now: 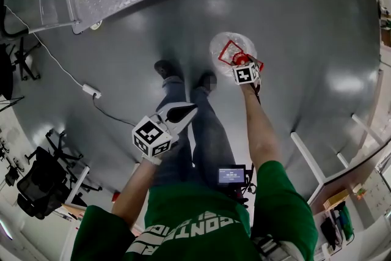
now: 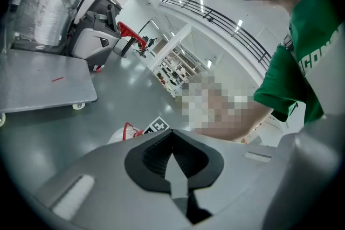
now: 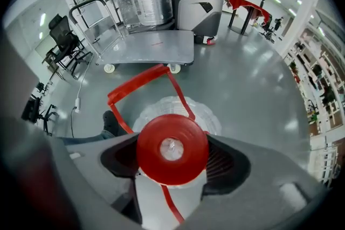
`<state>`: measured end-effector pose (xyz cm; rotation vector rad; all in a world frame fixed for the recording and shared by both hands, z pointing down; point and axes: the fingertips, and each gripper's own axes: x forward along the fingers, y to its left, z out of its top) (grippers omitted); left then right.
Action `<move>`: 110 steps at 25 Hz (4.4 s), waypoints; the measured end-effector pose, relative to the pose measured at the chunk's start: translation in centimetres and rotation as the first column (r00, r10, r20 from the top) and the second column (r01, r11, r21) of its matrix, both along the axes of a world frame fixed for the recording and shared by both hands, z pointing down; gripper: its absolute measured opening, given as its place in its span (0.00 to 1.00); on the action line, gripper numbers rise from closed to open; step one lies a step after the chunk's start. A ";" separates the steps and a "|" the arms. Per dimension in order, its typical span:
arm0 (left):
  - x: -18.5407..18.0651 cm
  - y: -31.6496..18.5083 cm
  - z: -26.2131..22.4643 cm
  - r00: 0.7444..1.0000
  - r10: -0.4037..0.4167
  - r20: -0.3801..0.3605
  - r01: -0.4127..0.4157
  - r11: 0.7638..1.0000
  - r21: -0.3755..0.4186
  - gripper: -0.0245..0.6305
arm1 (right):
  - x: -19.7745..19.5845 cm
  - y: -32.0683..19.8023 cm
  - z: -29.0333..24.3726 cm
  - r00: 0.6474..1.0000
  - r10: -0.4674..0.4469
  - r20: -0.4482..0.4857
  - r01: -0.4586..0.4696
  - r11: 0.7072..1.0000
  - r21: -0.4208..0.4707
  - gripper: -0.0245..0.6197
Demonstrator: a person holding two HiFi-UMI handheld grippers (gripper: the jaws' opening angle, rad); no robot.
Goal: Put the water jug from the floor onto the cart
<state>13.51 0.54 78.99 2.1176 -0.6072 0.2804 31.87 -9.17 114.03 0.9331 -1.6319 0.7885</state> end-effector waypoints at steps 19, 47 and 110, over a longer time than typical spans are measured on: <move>-0.3 -1.4 -1.7 1.000 0.014 -0.027 -0.012 0.998 0.061 0.06 | -1.5 -1.9 -8.1 0.997 -0.028 0.070 0.021 0.996 0.091 0.51; -5.4 -15.3 -20.6 0.984 -0.074 -0.161 0.124 0.936 0.329 0.06 | -6.7 -14.9 -40.2 0.979 -0.053 0.197 -0.040 0.898 0.439 0.51; -27.5 -45.3 -21.9 0.923 -0.377 -0.076 0.381 0.865 0.327 0.06 | -32.7 -49.2 -45.0 0.871 -0.429 0.241 0.268 0.825 0.498 0.51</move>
